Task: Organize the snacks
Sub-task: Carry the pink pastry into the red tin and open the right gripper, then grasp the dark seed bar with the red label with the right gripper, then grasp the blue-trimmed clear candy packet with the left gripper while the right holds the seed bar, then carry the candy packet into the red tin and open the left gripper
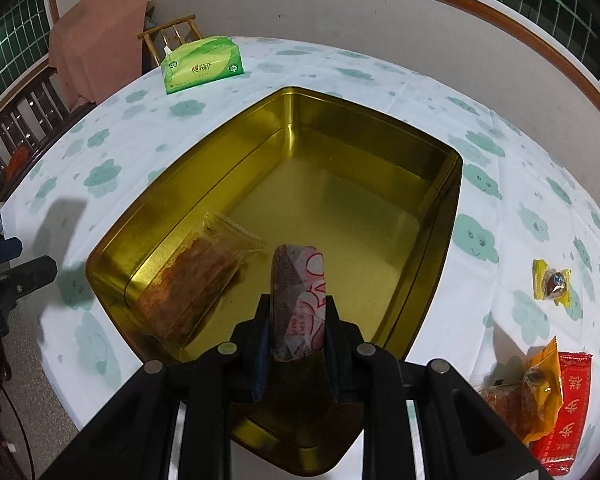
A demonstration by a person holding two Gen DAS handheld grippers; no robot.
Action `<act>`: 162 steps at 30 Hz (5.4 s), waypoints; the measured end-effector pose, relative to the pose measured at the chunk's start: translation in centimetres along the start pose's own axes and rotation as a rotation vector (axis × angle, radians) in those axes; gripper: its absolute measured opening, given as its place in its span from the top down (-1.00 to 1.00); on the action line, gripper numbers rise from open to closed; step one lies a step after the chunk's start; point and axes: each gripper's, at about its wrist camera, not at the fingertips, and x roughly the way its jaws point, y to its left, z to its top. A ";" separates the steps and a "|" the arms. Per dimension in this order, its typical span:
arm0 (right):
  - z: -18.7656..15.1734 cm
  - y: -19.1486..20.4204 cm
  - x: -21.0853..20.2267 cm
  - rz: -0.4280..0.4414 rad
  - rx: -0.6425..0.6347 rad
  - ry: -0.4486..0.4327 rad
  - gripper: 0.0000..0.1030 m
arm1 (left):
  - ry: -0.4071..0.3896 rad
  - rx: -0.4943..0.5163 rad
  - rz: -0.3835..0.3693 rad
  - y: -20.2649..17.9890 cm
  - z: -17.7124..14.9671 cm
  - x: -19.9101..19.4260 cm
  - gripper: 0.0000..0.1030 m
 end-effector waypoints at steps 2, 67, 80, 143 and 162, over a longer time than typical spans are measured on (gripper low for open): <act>-0.1 0.0 -0.1 0.007 0.003 -0.002 0.53 | 0.001 0.007 -0.004 -0.4 0.0 -0.1 -0.65; -19.1 -21.2 -9.7 -0.170 0.408 0.062 0.31 | 0.171 0.497 -0.392 -26.0 -9.8 -3.4 -0.65; -22.2 -25.4 -11.1 -0.191 0.462 0.012 0.31 | 0.390 0.311 -0.426 -31.2 -10.0 -2.3 -0.38; -22.7 -26.1 -10.7 -0.190 0.506 0.001 0.31 | 0.257 0.541 -0.378 -30.5 -9.6 -3.7 0.59; -22.2 -25.9 -10.2 -0.224 0.536 0.000 0.31 | 0.034 0.433 -0.243 -22.3 0.7 -4.4 0.59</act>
